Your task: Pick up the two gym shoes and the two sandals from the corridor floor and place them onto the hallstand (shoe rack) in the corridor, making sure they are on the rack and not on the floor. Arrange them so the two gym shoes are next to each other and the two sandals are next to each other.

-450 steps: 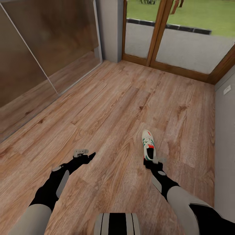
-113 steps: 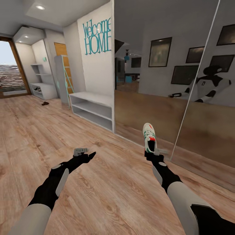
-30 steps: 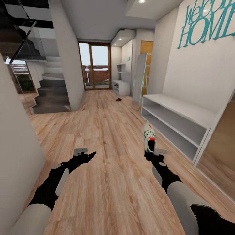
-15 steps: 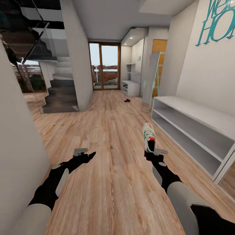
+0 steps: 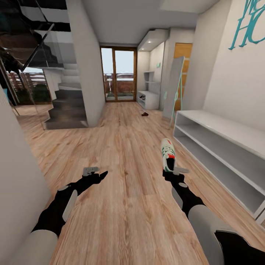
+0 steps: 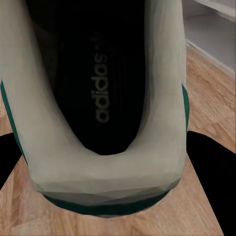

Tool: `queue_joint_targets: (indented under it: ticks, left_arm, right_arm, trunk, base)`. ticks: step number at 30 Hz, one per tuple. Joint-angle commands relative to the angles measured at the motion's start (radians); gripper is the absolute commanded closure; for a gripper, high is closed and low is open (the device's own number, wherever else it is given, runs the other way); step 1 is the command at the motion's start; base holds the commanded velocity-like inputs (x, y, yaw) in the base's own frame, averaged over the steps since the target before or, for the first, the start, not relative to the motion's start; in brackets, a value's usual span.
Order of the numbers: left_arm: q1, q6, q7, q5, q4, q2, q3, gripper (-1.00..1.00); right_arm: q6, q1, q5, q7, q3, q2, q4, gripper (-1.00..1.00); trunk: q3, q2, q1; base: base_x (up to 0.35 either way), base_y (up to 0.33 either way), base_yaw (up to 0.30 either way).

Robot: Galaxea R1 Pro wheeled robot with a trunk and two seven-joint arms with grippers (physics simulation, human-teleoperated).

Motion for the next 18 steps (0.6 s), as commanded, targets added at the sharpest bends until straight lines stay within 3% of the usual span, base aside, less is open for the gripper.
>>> queue_joint_targets:
  ticks: [1, 18]
  left_arm:
    - [0.0, 0.01, -0.003, 0.01, 0.0, 0.0, 0.002, -1.0]
    - [0.0, 0.01, -0.003, 0.011, 0.0, 0.0, 0.002, -1.0]
  right_arm:
    - [-0.004, -0.001, 0.003, -0.001, -0.004, 0.001, 0.001, 1.0]
    - [-0.004, -0.001, 0.002, 0.0, -0.004, 0.001, 0.001, 1.0]
  trunk:
    - [-0.002, 0.0, 0.0]
    - [-0.014, 0.0, 0.0]
  base:
    - [0.339, 0.0, 0.141]
    - [0.336, 0.0, 0.207]
